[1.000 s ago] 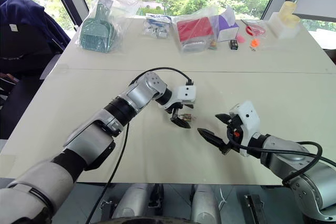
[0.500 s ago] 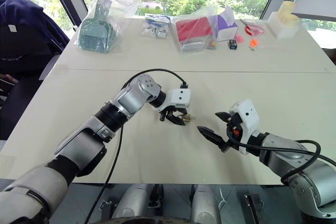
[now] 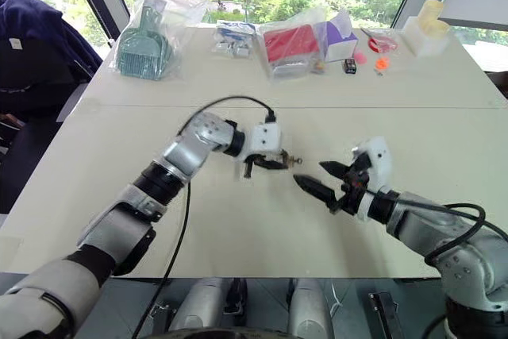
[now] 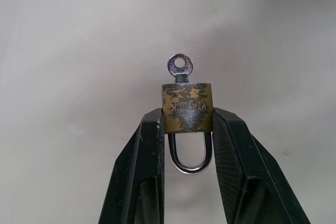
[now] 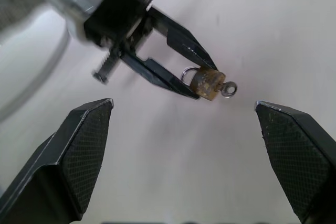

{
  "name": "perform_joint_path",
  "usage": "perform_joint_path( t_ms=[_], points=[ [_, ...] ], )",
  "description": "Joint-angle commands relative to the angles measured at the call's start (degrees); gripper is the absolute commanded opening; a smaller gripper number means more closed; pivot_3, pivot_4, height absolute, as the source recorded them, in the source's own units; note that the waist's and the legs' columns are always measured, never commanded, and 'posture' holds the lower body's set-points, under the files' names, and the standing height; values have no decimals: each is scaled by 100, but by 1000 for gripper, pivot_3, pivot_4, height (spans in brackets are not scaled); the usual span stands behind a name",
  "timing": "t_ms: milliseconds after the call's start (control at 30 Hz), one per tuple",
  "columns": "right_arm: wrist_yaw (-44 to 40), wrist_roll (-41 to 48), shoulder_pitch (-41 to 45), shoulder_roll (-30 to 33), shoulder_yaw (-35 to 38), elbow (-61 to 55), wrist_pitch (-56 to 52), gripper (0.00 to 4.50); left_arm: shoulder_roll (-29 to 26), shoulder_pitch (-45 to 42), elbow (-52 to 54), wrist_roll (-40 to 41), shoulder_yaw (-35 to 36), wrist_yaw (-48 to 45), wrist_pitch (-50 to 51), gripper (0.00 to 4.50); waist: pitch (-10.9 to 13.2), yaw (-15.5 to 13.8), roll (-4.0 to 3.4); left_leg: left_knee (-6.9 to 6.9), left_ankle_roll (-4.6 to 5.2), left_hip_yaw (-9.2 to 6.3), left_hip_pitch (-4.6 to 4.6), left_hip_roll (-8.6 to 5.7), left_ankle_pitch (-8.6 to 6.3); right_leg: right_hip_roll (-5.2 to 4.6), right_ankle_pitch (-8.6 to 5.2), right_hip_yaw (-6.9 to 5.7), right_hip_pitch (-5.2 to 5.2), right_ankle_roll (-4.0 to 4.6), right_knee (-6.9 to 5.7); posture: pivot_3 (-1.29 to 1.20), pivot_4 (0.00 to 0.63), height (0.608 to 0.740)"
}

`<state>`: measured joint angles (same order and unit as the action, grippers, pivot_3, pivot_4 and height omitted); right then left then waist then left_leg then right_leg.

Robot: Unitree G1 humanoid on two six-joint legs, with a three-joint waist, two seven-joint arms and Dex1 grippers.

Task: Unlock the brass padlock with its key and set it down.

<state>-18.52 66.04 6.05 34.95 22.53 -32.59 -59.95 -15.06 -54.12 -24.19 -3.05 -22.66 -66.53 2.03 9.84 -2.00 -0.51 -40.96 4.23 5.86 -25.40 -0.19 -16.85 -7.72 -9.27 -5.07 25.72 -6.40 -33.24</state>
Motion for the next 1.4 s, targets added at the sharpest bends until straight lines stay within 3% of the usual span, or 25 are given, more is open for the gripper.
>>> perform_joint_path(
  t_ms=[33,500,600,833,1100,1400],
  points=[
    [537,715,386,-104,185,199,40,4500,-177,-74,556,464,559,-8,-689,695,-1,-9,-2,1,-1,0,1,1,1,0,0,-1,0,0,-2,0,150,735],
    [1296,1851,1263,-225,-223,610,452,4500,-606,279,1821,799,899,377,-372,695,-1,-13,-2,-8,3,4,5,-5,0,6,5,-2,-18,-7,2,0,150,735],
    [1405,1898,1332,-293,-331,650,578,3597,-626,319,1888,829,876,369,-377,695,-1,-13,-2,-8,3,5,7,-5,0,6,7,-2,-21,-10,2,0,150,735],
    [1545,2120,1381,-337,-479,635,813,27,-624,390,2009,865,847,364,-398,695,-1,-11,-3,-8,3,6,7,-5,1,7,8,-2,-21,-13,3,0,150,735],
    [1577,2142,1210,-284,-625,628,949,27,-589,352,1983,652,839,587,-840,695,-1,-14,-3,-9,3,6,8,-5,1,8,7,-2,-23,-12,3,0,150,735],
    [2077,2408,1205,-737,-693,747,1371,27,-618,424,1963,263,776,998,-1729,695,-1,-12,-3,-8,3,7,9,-4,1,8,8,-2,-23,-14,3,0,150,735]
  ],
)
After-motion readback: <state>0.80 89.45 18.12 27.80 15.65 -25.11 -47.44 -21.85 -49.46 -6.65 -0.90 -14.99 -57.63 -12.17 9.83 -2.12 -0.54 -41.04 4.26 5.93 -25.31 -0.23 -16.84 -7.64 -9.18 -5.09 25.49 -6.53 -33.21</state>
